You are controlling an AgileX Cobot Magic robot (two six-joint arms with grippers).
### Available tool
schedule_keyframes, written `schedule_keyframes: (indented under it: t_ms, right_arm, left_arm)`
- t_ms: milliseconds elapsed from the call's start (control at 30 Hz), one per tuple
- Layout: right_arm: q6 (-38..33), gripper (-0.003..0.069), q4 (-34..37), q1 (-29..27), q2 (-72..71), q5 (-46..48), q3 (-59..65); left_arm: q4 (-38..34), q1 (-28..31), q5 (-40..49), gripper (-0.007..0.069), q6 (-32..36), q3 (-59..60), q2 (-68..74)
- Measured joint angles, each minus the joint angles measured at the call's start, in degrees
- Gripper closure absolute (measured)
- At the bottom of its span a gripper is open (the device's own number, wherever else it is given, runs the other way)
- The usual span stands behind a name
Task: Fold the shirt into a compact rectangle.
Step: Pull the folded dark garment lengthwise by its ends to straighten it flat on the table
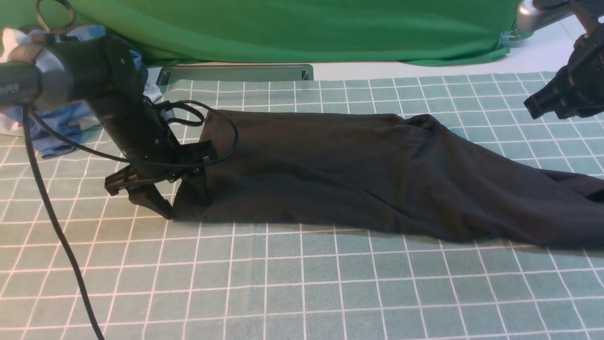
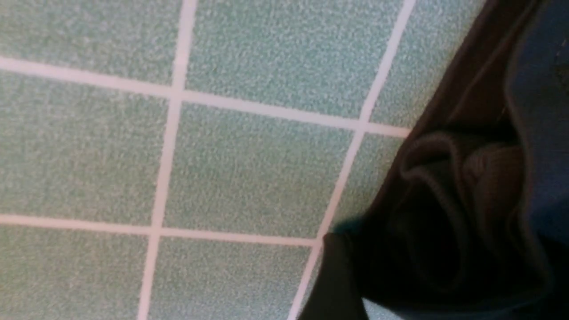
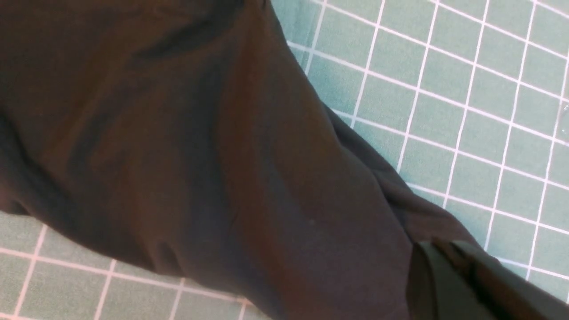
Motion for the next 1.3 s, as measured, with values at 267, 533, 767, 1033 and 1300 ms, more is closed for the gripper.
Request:
schedule_keyframes:
  t_ms: [267,533,767,1033,1300]
  right_arm:
    - [0.13,0.0629,0.0,0.0,0.0,0.05,0.0]
    - [0.13,0.0629,0.0,0.0,0.0,0.21,0.0]
    - [-1.56,0.0629,0.02,0.0,-1.13,10.43,0.23]
    - [-2.76,0.0623,0.06,-0.13,-2.94,11.53,1.24]
    - [-3.28,0.0512,1.9,-8.1,2.88,7.52,4.39]
  left_arm:
    - [-1.95,0.12,-0.27,0.0369,-2.03,0.0,0.13]
    - [-0.1,0.07,4.73,0.0517,-2.72,-0.32,0.13]
    - [2.21,-0.57,7.44,0.0517,-4.21,6.31,-7.89]
    - [4.85,-3.33,3.42,0.0517,-4.42,16.1,-18.05]
    - [7.86,-3.33,3.4,0.0517,-4.9,17.6,-18.74]
